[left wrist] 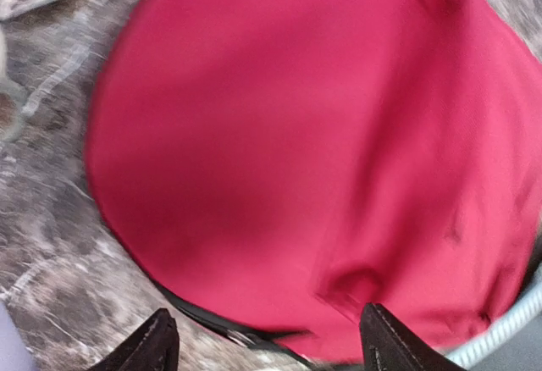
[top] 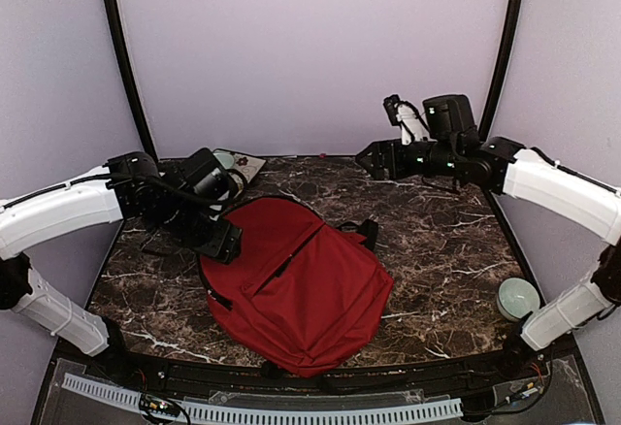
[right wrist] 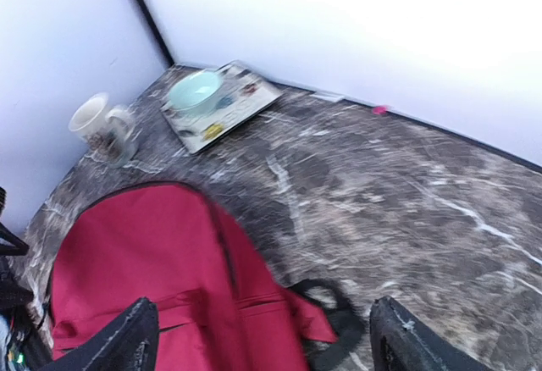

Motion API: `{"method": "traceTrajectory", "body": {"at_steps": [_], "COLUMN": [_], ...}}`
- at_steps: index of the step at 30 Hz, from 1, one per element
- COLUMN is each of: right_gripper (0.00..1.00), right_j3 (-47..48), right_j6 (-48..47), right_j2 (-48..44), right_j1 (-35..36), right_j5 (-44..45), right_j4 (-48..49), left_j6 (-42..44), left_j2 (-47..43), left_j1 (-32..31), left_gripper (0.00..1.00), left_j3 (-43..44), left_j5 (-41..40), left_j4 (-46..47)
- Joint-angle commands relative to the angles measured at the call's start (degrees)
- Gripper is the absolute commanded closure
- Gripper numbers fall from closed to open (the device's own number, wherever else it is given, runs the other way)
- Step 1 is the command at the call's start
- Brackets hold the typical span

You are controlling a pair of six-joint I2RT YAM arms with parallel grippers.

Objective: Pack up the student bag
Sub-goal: Reset both arms

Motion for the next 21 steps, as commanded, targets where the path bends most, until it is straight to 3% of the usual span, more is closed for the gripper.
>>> {"method": "traceTrajectory", "body": {"at_steps": [1,3,5,6,11,16,21], "right_gripper": [0.10,0.00,0.00,0.00,0.00,0.00,0.01], "right_j3": [-4.66,-7.69,-11.25,-12.63,-19.93,-31.66,-44.05], "right_j6": [0.55,1.77,2.47,2.81,2.61,-0.67,-1.39], "right_j2": [-6.21,-9.37,-12.51,-14.01,-19.93,-25.18,-30.80], "right_j1": [-4.20,-6.81,-8.76,-9.40,-10.72,-11.69,-14.16], "right_j5": [11.74,12.46,13.94,15.63,29.68,43.95,44.91], "right_j4": [-0.34,0.39,1.52,1.83,4.41,13.35,25.18], "left_j6": [8.13,12.05,16.49,18.72,28.17,30.62,30.22], "left_j2": [-5.36,-8.25,-11.56,-13.21,-19.80,-20.61,-19.24], "left_j1": [6.80,7.83,8.82,9.93,18.14,29.28,39.62], "left_gripper": [0.23,0.15,0.03,0.02,0.01,0.01,0.01], "left_j3": [-4.09,-7.64,-12.19,-14.93,-27.68,-33.79,-41.37], "left_j5": [-10.08,-14.32,-19.52,-20.78,-18.63,-15.44,-8.94], "left_j4": [8.67,14.09,20.41,24.35,42.56,52.32,64.07]}}
